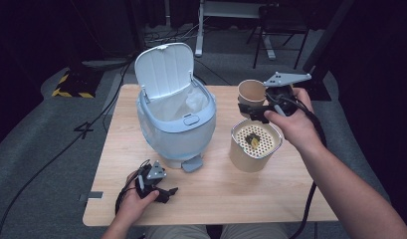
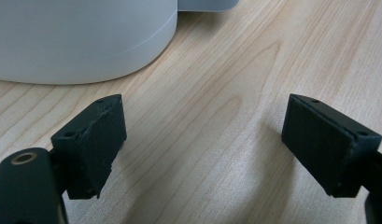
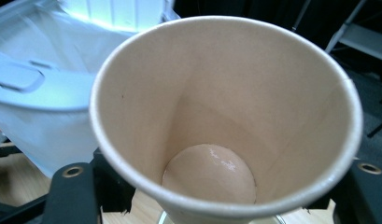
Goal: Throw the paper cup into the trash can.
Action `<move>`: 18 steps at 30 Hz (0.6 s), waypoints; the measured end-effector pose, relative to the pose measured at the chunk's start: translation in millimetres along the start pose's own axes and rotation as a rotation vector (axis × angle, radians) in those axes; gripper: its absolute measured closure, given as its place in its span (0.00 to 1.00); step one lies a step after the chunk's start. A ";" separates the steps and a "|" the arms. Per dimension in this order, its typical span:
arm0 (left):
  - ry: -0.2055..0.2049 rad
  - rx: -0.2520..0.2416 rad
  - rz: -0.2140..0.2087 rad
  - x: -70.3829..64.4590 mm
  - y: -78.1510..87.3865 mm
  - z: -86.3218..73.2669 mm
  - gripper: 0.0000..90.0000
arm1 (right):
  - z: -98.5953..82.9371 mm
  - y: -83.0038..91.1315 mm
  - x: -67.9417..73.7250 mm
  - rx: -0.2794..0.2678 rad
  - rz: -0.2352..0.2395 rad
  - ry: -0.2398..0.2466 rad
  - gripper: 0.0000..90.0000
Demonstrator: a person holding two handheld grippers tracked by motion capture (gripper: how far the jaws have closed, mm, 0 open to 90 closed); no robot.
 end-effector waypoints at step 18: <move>-0.003 -0.003 0.002 0.9 -0.7 0.7 0.16 | 70.6 -55.5 57.6 -0.073 0.086 0.020 0.33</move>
Point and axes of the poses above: each handheld gripper's, and its own axes: y roughly backward along the jaws, z roughly out of its top, x roughly to its left, the point moved 9 cm from there along -y, roughly forward along the jaws, and after that the axes turned 8 degrees about z, right-handed, at the moved point
